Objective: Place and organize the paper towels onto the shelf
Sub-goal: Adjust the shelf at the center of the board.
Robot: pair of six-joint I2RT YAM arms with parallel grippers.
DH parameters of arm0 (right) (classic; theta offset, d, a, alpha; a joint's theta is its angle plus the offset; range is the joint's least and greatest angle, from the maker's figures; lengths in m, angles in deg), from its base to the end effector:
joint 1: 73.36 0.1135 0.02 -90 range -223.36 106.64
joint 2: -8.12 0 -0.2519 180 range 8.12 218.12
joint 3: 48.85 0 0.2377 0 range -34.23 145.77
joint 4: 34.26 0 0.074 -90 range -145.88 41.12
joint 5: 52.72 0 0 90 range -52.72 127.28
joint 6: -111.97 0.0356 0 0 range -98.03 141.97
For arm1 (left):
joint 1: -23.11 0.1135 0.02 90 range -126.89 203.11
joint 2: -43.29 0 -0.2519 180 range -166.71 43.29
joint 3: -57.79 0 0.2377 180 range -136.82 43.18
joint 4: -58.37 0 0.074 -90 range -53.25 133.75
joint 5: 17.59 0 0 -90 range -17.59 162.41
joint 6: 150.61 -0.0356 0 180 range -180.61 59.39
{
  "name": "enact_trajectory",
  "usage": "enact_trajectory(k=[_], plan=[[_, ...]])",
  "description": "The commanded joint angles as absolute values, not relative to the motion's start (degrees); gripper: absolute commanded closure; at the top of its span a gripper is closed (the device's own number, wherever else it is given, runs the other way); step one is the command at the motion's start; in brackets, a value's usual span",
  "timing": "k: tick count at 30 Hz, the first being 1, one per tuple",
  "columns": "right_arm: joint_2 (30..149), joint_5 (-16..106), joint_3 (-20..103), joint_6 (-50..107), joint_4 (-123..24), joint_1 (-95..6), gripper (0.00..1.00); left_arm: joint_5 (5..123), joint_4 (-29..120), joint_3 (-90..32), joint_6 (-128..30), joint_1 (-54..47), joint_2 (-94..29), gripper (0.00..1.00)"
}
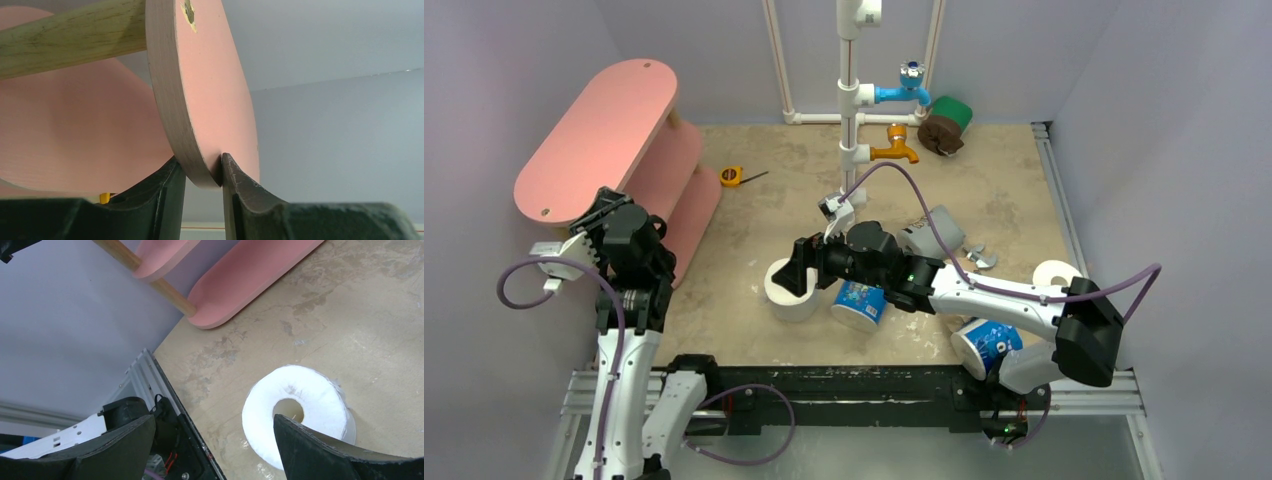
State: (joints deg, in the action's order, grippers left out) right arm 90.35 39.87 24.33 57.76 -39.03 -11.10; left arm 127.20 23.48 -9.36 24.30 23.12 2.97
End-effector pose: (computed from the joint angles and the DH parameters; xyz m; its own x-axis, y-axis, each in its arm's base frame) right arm 0.1508 0.2902 0.2995 -0.6192 0.0777 -0.7814 -0.6687 0.4693 0.5766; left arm 0.1336 0.0291 0.3705 0.7934 -0.5742 -0.2020 -0.2114 0.0511 -0.9761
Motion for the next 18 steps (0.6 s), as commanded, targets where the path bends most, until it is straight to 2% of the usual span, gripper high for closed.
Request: enact_trajectory(k=[1, 18], plan=[[90.1, 40.5, 25.3, 57.0, -38.2, -10.8, 0.11, 122.4, 25.5, -9.2, 23.3, 23.1, 4.9, 1.0], [89.7, 41.1, 25.4, 57.5, -37.8, -10.8, 0.11, 114.6, 22.9, -9.1, 28.3, 22.8, 6.5, 1.0]])
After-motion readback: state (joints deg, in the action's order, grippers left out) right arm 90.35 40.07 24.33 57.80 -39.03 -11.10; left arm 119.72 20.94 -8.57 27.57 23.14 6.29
